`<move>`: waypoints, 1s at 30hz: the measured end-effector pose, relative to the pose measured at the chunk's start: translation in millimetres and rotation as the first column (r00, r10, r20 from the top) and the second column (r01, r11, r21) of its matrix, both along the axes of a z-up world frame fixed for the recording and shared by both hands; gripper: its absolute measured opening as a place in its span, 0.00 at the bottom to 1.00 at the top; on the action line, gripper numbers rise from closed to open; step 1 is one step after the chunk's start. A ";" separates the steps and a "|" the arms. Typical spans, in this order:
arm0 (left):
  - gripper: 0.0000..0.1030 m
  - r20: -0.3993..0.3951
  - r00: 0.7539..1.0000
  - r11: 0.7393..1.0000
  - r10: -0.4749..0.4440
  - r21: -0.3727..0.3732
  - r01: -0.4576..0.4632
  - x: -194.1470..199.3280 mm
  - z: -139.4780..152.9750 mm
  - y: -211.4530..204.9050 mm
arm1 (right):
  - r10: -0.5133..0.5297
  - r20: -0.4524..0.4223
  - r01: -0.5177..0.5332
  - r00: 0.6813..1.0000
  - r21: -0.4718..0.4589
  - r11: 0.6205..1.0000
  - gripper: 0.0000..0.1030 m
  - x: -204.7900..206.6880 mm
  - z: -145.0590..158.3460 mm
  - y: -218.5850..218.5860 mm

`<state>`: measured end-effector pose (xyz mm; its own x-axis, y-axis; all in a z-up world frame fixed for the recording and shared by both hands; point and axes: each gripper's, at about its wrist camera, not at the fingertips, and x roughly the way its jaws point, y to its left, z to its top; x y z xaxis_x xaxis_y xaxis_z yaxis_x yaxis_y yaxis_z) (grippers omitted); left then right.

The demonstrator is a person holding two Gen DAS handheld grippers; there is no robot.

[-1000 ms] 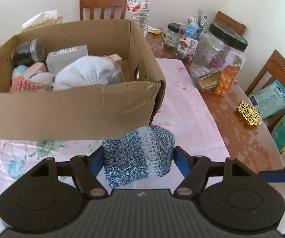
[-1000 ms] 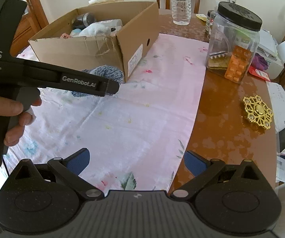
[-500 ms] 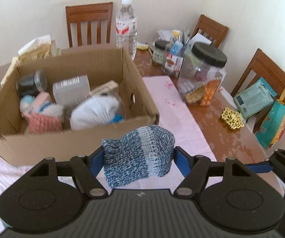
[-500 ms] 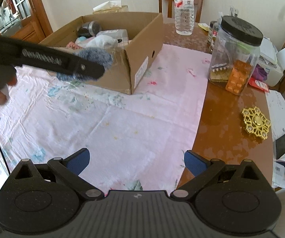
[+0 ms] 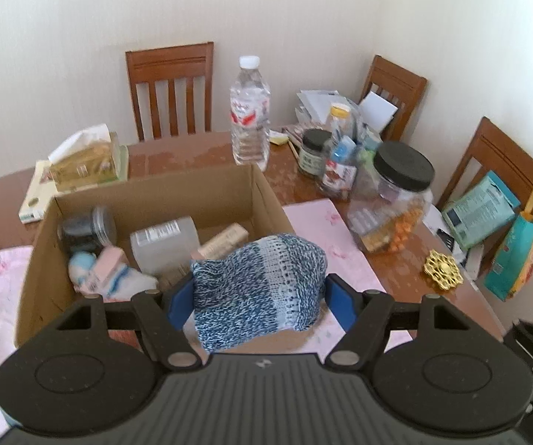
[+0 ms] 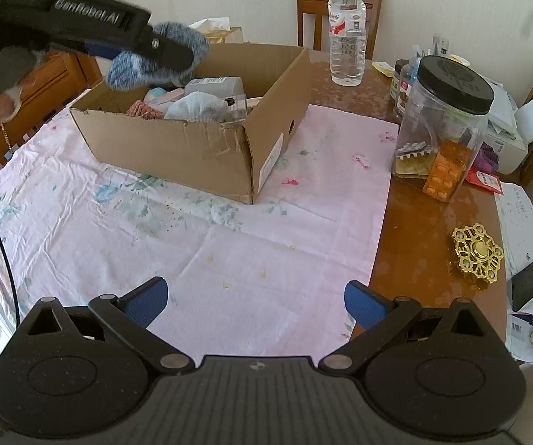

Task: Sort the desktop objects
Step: 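Lift the blue-grey sock over the box and open left tool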

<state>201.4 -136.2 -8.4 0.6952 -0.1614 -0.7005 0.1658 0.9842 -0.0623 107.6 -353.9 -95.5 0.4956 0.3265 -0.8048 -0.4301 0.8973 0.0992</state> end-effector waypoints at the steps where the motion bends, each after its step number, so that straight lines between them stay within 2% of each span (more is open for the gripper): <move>1: 0.71 0.004 1.000 1.000 0.002 0.003 -0.002 3.5 2.0 1.2 | -0.002 -0.001 0.002 1.000 0.001 1.000 1.00 0.5 -0.5 0.2; 9: 0.71 0.023 1.000 1.000 0.005 0.015 -0.005 40.8 16.1 14.7 | -0.011 0.001 0.011 1.000 0.000 1.000 1.00 4.2 0.5 0.1; 15: 0.71 -0.011 1.000 1.000 -0.001 0.007 0.001 75.1 18.2 23.0 | -0.016 0.007 0.016 1.000 0.003 1.000 1.00 6.3 2.9 1.1; 21: 0.71 -0.041 0.999 1.000 -0.004 -0.005 0.004 106.6 12.9 24.4 | -0.025 0.005 0.025 1.000 -0.001 1.000 1.00 7.1 2.6 1.4; 30: 0.71 -0.080 0.997 1.000 -0.012 0.027 0.014 143.3 -2.3 16.7 | -0.045 0.010 0.045 0.999 -0.008 0.999 1.00 9.5 5.4 0.3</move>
